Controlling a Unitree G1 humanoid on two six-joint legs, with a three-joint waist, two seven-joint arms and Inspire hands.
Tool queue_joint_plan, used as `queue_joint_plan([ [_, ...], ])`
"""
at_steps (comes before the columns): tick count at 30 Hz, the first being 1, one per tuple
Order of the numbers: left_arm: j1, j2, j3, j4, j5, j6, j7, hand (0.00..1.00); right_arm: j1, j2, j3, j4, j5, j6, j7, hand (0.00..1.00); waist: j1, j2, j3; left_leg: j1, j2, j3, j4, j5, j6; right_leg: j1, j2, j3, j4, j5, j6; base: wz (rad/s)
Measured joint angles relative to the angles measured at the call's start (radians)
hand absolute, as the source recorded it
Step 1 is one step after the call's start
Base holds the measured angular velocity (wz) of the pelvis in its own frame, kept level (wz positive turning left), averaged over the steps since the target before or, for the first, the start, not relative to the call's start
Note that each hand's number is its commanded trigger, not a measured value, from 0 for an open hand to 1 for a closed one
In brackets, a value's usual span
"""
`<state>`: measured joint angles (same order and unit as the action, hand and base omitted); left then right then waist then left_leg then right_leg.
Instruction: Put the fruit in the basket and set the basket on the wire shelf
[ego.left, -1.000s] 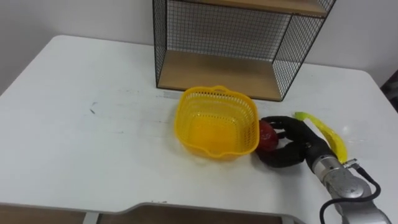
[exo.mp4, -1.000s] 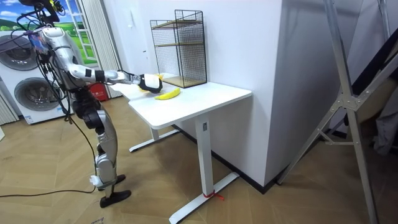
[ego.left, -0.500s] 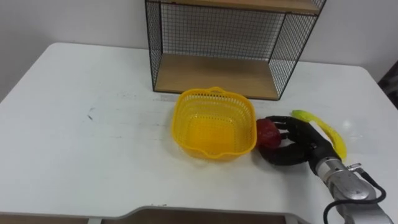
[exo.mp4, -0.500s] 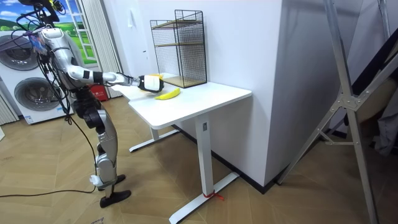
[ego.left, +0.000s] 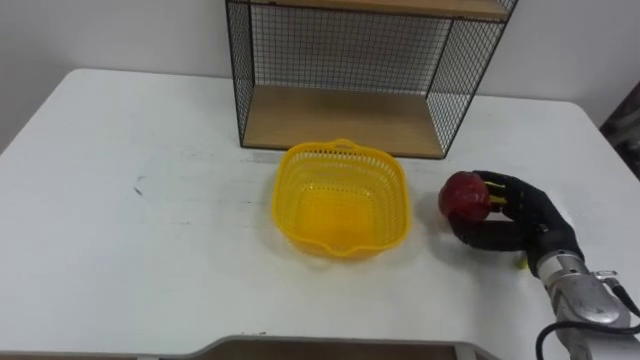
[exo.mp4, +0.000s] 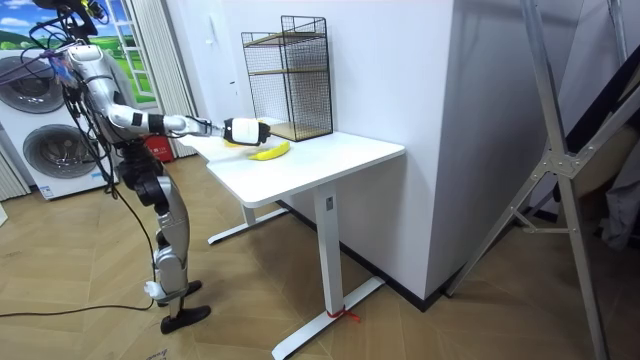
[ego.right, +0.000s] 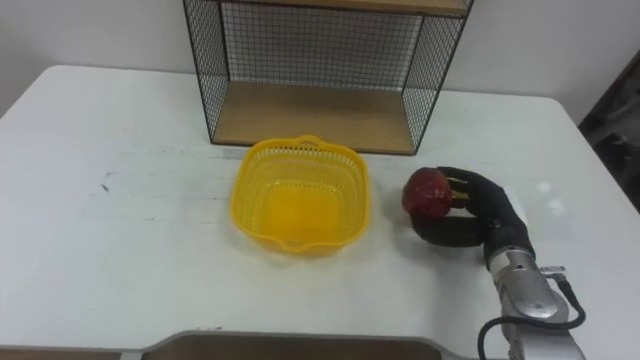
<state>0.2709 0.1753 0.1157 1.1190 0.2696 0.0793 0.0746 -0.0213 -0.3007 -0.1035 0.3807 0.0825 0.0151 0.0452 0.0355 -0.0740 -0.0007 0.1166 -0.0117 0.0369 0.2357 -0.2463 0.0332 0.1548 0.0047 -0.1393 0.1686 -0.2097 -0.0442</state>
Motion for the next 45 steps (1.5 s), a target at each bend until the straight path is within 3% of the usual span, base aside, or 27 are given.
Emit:
queue_joint_plan([
  [8,-0.005,0.0,-0.002,0.011,-0.003,0.0,0.0,0.0,-0.007,0.0,0.0,-0.121,0.049,-0.005,-0.02,1.0,0.001,0.003,0.0022,-0.001,0.001,0.008,-0.008,0.001,0.001,-0.009,0.0,0.003,0.003,0.0,0.0,-0.02],
  [16,-0.011,0.0,-0.002,0.01,-0.002,0.0,0.0,0.0,-0.008,-0.004,0.015,-0.341,-0.01,-0.009,-0.009,1.0,0.015,-0.002,0.0049,-0.007,0.001,0.012,-0.014,0.001,0.001,-0.016,0.001,0.006,-0.001,0.0,0.0,-0.01],
  [29,-0.017,-0.001,-0.022,0.011,-0.004,-0.007,0.0,0.0,-0.056,-0.011,0.085,-0.368,-0.029,-0.01,0.046,1.0,0.033,-0.009,0.0012,-0.035,0.001,0.006,-0.006,0.001,0.002,-0.034,0.0,0.0,0.006,0.0,0.001,0.01],
  [35,-0.021,-0.001,-0.045,0.011,-0.003,-0.007,0.0,0.0,-0.085,-0.013,0.114,-0.4,-0.111,-0.013,0.072,1.0,0.041,-0.008,0.0041,-0.037,0.001,0.005,-0.004,0.001,0.002,-0.034,0.0,0.0,0.006,0.001,0.0,0.0],
  [38,-0.036,-0.001,-0.057,0.01,-0.003,-0.007,-0.001,0.0,-0.085,-0.013,0.144,-0.399,-0.173,-0.012,0.11,1.0,0.053,-0.007,0.0091,-0.04,0.001,0.006,-0.003,0.001,0.002,-0.04,0.0,0.0,0.011,0.001,0.0,0.0],
  [45,-0.04,-0.001,-0.063,0.008,-0.003,-0.005,-0.001,0.0,-0.085,-0.014,0.187,-0.399,-0.228,-0.007,0.169,1.0,0.058,-0.01,0.0101,-0.053,0.001,0.004,0.0,0.002,0.003,-0.057,-0.001,0.001,0.019,0.001,0.001,0.0],
])
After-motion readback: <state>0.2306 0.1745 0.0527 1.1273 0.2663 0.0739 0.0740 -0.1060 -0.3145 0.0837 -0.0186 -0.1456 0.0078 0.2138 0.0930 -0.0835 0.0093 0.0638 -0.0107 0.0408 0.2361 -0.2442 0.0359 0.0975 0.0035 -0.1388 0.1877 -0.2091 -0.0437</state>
